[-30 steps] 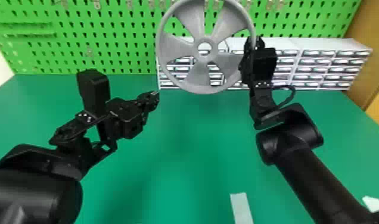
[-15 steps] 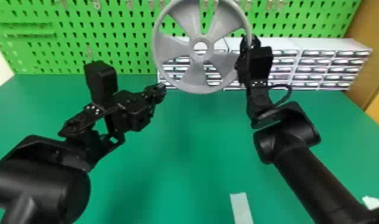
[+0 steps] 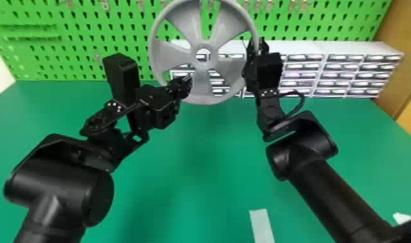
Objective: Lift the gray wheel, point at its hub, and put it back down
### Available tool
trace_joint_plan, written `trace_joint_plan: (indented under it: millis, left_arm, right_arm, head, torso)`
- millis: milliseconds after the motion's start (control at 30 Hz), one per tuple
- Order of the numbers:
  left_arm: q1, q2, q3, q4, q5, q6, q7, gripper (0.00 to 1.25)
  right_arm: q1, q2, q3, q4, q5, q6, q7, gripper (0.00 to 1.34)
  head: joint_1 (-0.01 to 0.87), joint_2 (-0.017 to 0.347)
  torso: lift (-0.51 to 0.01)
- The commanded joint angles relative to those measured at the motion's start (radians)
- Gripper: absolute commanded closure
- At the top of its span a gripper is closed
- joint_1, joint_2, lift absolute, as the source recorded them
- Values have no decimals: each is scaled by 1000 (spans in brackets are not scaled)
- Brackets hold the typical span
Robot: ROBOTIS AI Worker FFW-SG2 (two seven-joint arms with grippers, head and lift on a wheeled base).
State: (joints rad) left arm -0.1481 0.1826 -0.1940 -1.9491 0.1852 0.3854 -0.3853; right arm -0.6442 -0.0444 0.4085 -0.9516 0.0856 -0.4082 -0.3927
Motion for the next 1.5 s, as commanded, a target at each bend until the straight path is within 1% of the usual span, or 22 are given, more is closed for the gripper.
trace_joint_plan:
  millis: [0,200,533,867,1133,1467]
  left_arm:
    - [-30,-2,-15,42,-3,-33,6,1222]
    - [-59,0,-25,79,-29,-68,29,1222]
    - [-99,8,-73,137,-73,-128,129,1220]
    - [-111,15,-108,160,-113,-163,195,1220]
    - [-113,18,-120,162,-150,-175,214,1222]
    - [-108,18,-113,162,-158,-175,218,1220]
  right_arm:
    - [1,0,23,-1,-14,0,2,1250]
    - [17,0,39,-16,-17,0,0,1248]
    - [28,-5,62,-42,-17,0,2,1248]
    - [31,-5,84,-64,-17,0,2,1248]
    - [34,-8,90,-72,-23,0,2,1248]
    - [34,-9,95,-72,-24,0,2,1248]
  head:
    - [692,48]
    - [692,48]
    - [692,48]
    - [692,48]
    - [692,48]
    - [692,48]
  torso:
    - [-88]
    - [-88]
    - [-88]
    - [-88]
    - [-88]
    - [-88]
